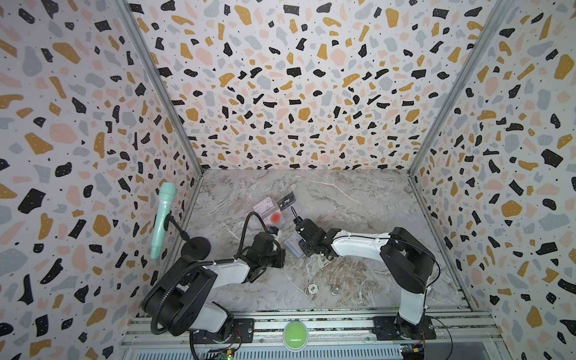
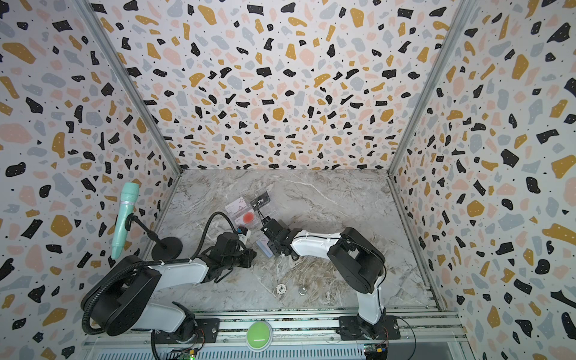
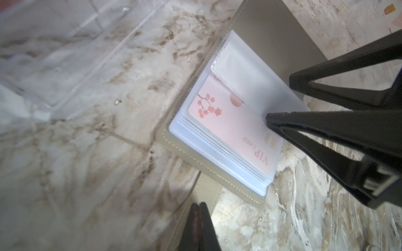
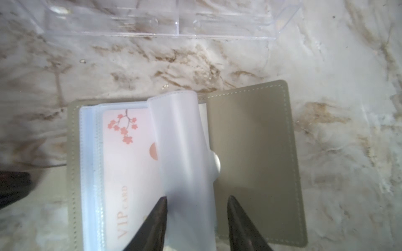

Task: Take the credit cards out of the card holder
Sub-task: Flip over the card slot in the card holder.

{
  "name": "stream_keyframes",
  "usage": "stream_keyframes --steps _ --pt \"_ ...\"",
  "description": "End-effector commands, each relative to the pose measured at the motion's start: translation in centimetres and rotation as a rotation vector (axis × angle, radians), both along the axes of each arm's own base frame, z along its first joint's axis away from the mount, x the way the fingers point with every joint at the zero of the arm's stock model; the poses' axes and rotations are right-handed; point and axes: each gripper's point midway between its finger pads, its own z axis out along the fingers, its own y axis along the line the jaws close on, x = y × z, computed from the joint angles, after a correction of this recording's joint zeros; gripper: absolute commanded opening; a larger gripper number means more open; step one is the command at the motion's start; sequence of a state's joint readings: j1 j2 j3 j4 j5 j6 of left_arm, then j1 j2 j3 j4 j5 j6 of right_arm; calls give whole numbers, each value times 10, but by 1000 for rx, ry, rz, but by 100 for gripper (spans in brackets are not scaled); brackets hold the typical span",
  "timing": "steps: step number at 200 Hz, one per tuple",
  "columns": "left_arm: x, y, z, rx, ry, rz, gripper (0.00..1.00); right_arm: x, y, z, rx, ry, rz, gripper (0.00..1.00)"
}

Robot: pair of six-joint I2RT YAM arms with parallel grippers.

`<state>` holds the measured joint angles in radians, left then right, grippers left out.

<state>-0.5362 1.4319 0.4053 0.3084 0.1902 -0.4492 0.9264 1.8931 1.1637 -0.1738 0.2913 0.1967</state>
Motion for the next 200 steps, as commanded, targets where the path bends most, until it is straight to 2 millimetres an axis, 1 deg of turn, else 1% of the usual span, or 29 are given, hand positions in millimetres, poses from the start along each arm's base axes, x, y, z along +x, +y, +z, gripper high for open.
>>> stream_keyframes --steps 1,71,115,138,159,189,200 --pt "-6 7 -9 31 16 14 0 11 -9 7 -51 -35 -43 46" --pt "-6 7 -6 29 9 9 0 35 -30 13 -72 -56 -93 46" --pt "-5 6 -4 26 5 9 0 41 -37 12 -18 -6 -96 46" --pt "-5 6 -2 22 -1 9 0 45 -42 21 -4 -17 -105 47" --pt "-4 6 -1 23 -3 7 0 49 -47 35 13 -40 -112 48" --pt "-4 5 0 22 -6 5 0 56 -63 52 14 -69 -147 53" --pt "-4 5 0 21 -6 5 0 56 -65 56 37 -58 -141 54"
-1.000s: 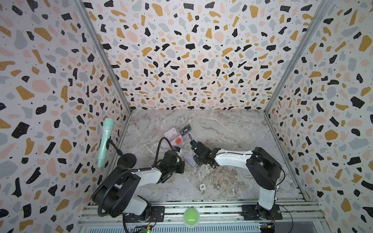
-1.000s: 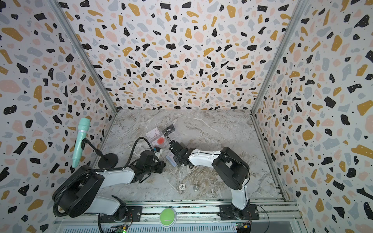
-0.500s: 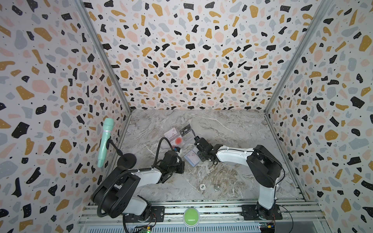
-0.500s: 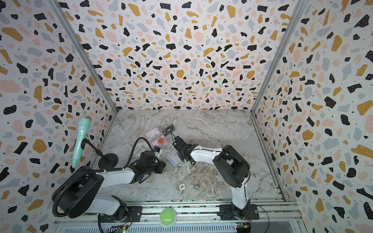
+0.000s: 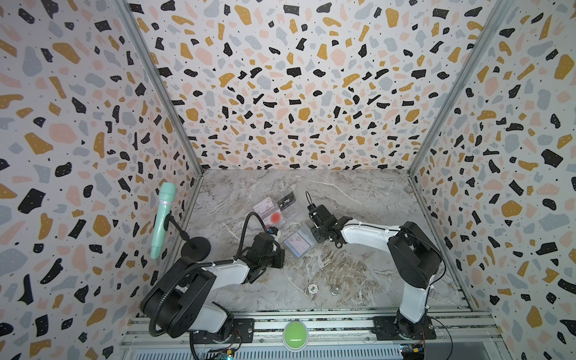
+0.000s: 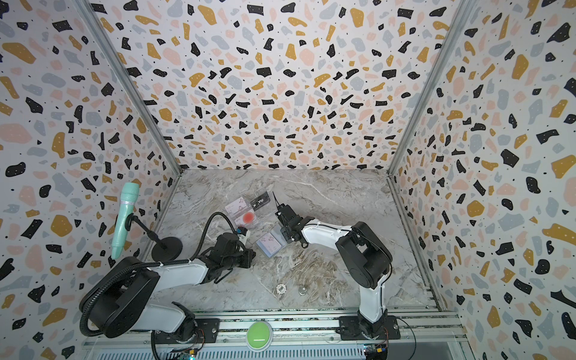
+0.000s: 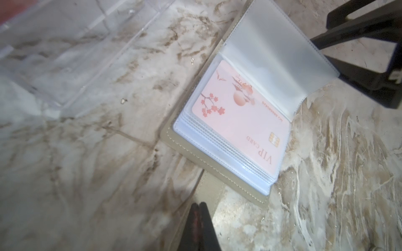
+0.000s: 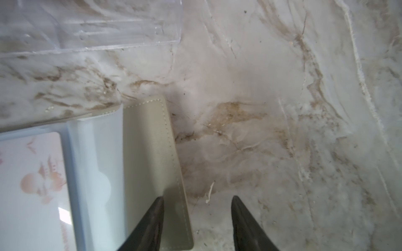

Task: Take the credit cards out of the card holder
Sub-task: Flip over the card slot in the card holder, then rotate the card holder at the center of the table.

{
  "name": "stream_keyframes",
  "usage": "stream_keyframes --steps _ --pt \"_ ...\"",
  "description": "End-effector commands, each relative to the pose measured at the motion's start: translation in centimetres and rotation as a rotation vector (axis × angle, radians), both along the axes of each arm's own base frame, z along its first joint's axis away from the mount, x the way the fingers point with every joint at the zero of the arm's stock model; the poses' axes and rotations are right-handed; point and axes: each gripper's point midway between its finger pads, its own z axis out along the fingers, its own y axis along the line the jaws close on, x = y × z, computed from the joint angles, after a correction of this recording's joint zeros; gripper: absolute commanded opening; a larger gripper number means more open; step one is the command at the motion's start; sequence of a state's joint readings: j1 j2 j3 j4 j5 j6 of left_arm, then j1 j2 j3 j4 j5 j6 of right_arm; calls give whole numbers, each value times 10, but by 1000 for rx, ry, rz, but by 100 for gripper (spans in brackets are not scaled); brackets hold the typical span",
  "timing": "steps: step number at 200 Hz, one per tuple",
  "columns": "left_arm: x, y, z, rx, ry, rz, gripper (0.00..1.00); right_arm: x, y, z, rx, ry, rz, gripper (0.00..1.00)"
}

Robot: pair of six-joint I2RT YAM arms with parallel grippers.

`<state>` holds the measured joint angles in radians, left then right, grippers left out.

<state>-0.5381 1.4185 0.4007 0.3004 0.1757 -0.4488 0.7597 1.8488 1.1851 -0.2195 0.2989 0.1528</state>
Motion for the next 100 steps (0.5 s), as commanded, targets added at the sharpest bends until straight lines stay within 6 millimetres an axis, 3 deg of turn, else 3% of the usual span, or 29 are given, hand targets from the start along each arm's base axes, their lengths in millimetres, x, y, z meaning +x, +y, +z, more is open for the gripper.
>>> stream_keyframes --steps 1,22,42,100 --pt "-4 3 -1 12 0 -2 0 5 -8 35 51 -33 -3 54" --pt "-4 4 0 13 -3 -2 0 -5 6 42 264 77 118 54" --pt "-5 5 0 15 -5 -1 0 -8 6 52 455 157 167 55" --pt "-4 4 2 8 -14 -2 0 -7 7 34 569 293 243 66"
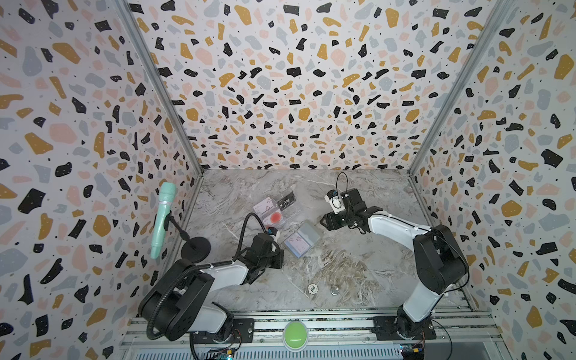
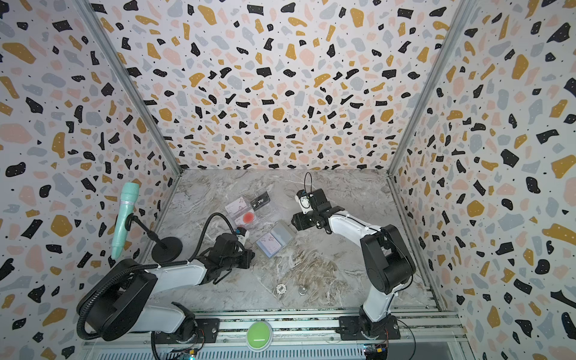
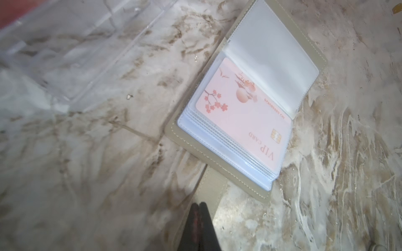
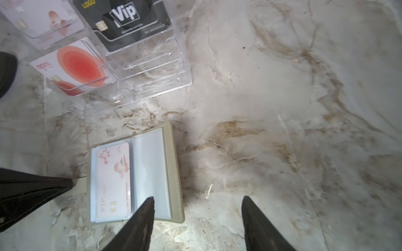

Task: Take the credit cards out of the card holder
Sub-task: Rotate the card holder at the center of the table.

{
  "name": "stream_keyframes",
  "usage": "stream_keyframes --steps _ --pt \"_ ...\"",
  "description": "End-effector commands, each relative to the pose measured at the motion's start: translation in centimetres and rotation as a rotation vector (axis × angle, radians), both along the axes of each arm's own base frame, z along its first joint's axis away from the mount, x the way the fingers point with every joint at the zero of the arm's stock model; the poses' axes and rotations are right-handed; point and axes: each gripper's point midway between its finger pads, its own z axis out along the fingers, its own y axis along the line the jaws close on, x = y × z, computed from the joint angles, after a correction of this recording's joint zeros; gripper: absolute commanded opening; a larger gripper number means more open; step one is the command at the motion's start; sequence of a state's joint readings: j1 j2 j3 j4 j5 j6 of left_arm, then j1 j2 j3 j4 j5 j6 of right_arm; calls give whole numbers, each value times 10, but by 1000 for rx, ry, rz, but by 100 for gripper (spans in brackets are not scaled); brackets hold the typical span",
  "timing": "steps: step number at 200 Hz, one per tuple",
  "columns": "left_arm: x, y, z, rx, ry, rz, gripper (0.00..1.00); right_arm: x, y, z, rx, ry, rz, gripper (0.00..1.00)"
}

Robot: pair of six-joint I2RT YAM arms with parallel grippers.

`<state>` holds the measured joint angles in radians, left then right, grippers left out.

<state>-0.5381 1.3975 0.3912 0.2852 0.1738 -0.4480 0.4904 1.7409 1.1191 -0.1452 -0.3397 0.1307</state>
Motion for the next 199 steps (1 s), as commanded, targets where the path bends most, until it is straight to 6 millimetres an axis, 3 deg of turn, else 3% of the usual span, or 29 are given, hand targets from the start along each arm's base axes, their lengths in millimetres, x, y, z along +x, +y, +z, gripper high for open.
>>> stream_keyframes --steps 1,57,88,125,166,199 --pt "0 1 2 5 -16 -4 0 -14 20 0 108 73 118 66" --pt "-1 2 6 -2 -29 -4 0 -13 30 -25 139 152 140 61" --pt "0 2 9 2 -43 -2 0 -20 38 -32 194 210 165 36" --pt "6 1 16 -2 -64 4 0 -29 33 -28 231 220 108 22" --pt "18 -5 37 -35 -111 18 0 -56 19 -27 264 229 -34 6" --pt "21 -17 52 -86 -123 -22 0 -83 18 -25 289 231 -118 4"
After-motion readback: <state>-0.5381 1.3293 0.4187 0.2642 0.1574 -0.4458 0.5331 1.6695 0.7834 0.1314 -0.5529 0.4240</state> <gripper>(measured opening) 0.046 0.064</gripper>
